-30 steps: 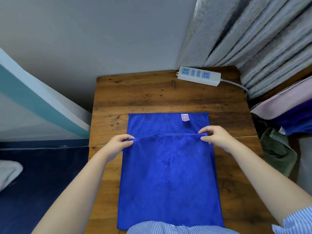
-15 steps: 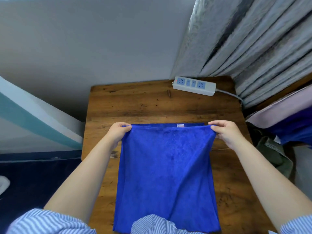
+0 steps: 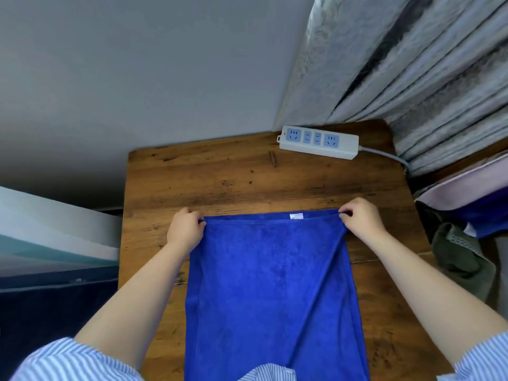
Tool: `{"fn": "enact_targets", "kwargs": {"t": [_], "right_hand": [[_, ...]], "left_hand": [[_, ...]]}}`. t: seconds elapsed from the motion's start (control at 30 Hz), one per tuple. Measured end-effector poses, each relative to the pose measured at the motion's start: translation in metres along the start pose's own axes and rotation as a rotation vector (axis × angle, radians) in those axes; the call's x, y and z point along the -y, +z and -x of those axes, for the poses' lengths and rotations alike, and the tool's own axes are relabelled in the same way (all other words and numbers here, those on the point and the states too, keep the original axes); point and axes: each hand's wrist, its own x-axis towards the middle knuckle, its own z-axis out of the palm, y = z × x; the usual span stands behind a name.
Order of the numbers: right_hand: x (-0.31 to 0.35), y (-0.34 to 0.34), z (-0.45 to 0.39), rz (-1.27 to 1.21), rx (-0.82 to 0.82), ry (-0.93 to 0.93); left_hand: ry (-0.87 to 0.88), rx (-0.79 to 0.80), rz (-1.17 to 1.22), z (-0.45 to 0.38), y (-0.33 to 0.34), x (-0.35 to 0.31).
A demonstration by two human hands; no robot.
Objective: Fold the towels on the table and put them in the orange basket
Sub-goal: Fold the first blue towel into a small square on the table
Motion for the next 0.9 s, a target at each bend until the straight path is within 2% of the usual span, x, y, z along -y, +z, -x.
{"fn": "enact_targets", "kwargs": {"t": [0.2,0.37,0.5,0.57,0.73,0.9], "right_hand": [[0.007,0.002,-0.004,0.083,0.056,-0.144],[0.011,-0.004,-0.008,0.096,0.159,-0.094],[0.014,-0.01,-0.011,0.06,0.214,-0.092],[0.013,-0.013,-0.011,-0.036,0.206,-0.066],[0.006,-0.025,0.002,-0.523,0.228,0.167],[0.004,-0.042,0.026,-0.661,0.224,0.161]], "left_hand": [[0.046,0.087,-0.067,-0.008,-0.005,0.005],[0.086,0.167,0.0,-0.01,-0.009,0.009],[0.09,0.131,0.095,-0.006,-0.012,0.013],[0.081,0.105,0.137,-0.003,-0.015,0.014],[0.076,0.012,0.201,0.011,-0.028,0.02],[0.126,-0.022,0.105,0.04,-0.044,0.026]]}}
